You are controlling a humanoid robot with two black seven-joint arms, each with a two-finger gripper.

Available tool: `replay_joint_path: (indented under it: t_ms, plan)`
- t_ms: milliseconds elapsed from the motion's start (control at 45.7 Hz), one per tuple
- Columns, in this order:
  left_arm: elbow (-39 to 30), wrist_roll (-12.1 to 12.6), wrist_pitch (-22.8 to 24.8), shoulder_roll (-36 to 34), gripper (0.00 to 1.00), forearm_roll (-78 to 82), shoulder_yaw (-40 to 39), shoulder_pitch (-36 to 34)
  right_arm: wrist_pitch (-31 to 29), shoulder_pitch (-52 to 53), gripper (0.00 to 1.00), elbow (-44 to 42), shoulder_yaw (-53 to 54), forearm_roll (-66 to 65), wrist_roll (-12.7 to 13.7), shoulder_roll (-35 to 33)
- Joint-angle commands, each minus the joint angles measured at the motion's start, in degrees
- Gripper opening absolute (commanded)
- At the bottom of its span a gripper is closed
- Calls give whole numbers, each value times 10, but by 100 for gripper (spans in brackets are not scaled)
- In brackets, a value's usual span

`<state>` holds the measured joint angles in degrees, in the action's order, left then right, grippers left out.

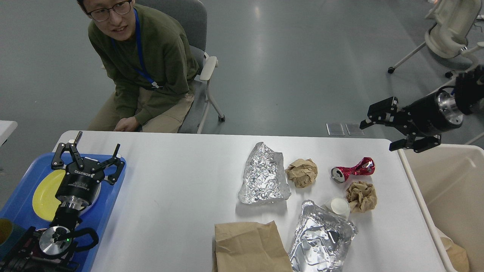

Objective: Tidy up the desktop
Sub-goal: 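Raise the right gripper and move it toward the brown paper bag, then grasp the brown paper bag with the right gripper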

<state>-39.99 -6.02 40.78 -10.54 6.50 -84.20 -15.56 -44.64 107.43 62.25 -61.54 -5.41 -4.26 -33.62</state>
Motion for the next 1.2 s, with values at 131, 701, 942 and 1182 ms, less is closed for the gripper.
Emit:
replay_joint_path:
  t_ms: [131, 701, 942, 1182]
  plan:
    - [0, 0, -1, 0, 96, 0, 0, 0, -25, 194, 100, 173, -92, 0, 53, 95]
    - [0, 0, 4, 0, 96, 0, 0, 0, 54, 308, 92, 335, -104, 43, 93, 154]
    - [0, 0, 4, 0, 96, 0, 0, 0, 79, 248, 92, 332, -112, 50, 92, 153]
    - [0, 0, 4, 0, 96, 0, 0, 0, 106, 176, 93, 328, -30, 88, 92, 148]
